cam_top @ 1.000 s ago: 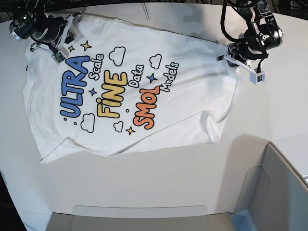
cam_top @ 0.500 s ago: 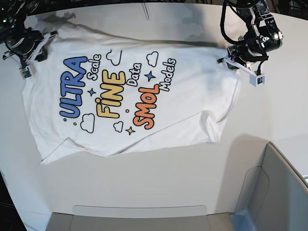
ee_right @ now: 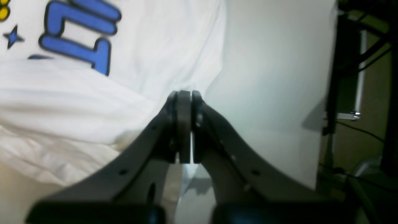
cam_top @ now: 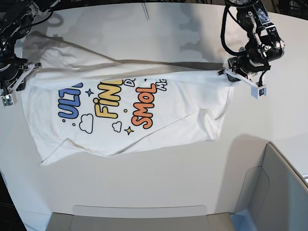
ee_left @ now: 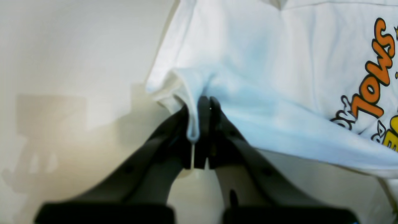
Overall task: Layout the t-shirt on the table in an organized manner, then fold the t-shirt properly
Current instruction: 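Lift the shirt edge with the right gripper and fold it over the print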
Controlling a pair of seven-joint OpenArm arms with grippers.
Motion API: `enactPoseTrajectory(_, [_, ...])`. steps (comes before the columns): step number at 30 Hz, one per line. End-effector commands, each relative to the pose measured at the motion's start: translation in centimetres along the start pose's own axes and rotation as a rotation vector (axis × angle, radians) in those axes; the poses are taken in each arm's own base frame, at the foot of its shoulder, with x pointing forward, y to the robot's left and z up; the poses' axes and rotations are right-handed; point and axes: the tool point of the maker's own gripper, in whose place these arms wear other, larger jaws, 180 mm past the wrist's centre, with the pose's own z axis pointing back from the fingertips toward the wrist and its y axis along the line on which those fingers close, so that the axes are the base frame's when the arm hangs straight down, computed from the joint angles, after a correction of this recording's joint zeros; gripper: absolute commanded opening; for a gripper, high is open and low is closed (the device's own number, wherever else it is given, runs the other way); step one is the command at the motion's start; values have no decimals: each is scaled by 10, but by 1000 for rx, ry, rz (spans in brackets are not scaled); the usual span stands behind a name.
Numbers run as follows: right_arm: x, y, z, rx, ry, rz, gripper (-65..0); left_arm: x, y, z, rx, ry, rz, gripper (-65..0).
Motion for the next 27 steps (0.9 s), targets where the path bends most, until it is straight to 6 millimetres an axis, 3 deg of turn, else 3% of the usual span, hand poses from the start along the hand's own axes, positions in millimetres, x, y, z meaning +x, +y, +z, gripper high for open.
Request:
enactPoseTrajectory(1, [9, -7, 2, -27, -17, 32, -650, 17, -4, 1, -10, -41, -6, -650])
enactPoseTrajectory(9, [-5, -4, -20, -9, 70, 4, -650, 41, -13, -5, -38, -73, 4, -650])
enactPoseTrajectory(13, [1, -6, -20, -21, 65, 1, -650, 57, -15, -2, -39, -103, -18, -650])
enactPoseTrajectory(16, [3, -5, -25, -8, 63, -15, -650, 47, -25, -18, -61, -40, -42, -650])
enactPoseTrajectory(20, [5, -3, -37, 24, 70, -45, -650, 51, -26, -36, -7, 9, -110, -650])
enactPoseTrajectory(27, [14, -13, -39, -11, 74, -53, -650, 72, -32, -35, 32, -28, -161, -650])
